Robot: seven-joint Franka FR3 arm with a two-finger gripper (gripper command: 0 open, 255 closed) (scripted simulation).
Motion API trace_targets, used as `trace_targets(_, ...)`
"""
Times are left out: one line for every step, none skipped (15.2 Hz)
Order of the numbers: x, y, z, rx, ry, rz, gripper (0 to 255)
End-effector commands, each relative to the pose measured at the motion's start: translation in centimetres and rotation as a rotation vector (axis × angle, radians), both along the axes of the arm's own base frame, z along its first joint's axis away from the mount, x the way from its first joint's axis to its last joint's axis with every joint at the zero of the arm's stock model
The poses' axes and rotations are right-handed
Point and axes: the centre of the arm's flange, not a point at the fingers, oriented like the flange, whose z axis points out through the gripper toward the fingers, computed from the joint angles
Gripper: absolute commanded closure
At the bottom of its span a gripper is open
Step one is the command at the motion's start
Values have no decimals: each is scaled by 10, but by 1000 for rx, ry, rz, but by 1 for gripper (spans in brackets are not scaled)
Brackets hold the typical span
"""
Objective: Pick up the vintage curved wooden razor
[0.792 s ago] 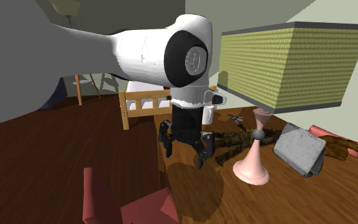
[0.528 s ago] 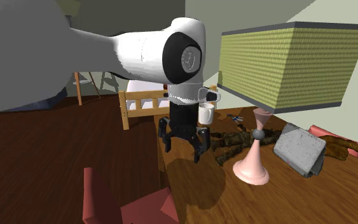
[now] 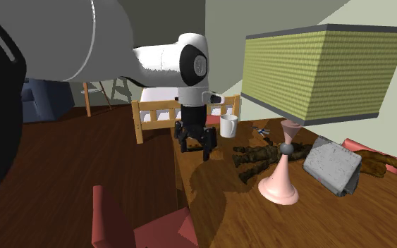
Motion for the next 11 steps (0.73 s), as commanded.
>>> trace_targets(24,17,-3,-20,3,-50,0)
trace_targets(35,26,-5,-31,4,-73,0)
trace_targets(47,34,-8,-41,6,-96,0)
trace_targets(58,42,-10,-52,7,-119,0)
trace_targets(70,50,-13,-62,9,-142,0)
trace_targets(82,58,-15,-73,11,-164,0)
trace_targets(94,65,-18,-83,12,-187,0)
trace_targets(106,72,-21,-94,14,-210,0)
trace_targets(119,79,-24,-104,15,-233,0)
trace_targets(131,86,-27,-115,17,-256,0)
trace_targets(144,92,-30,-125,18,-279,0)
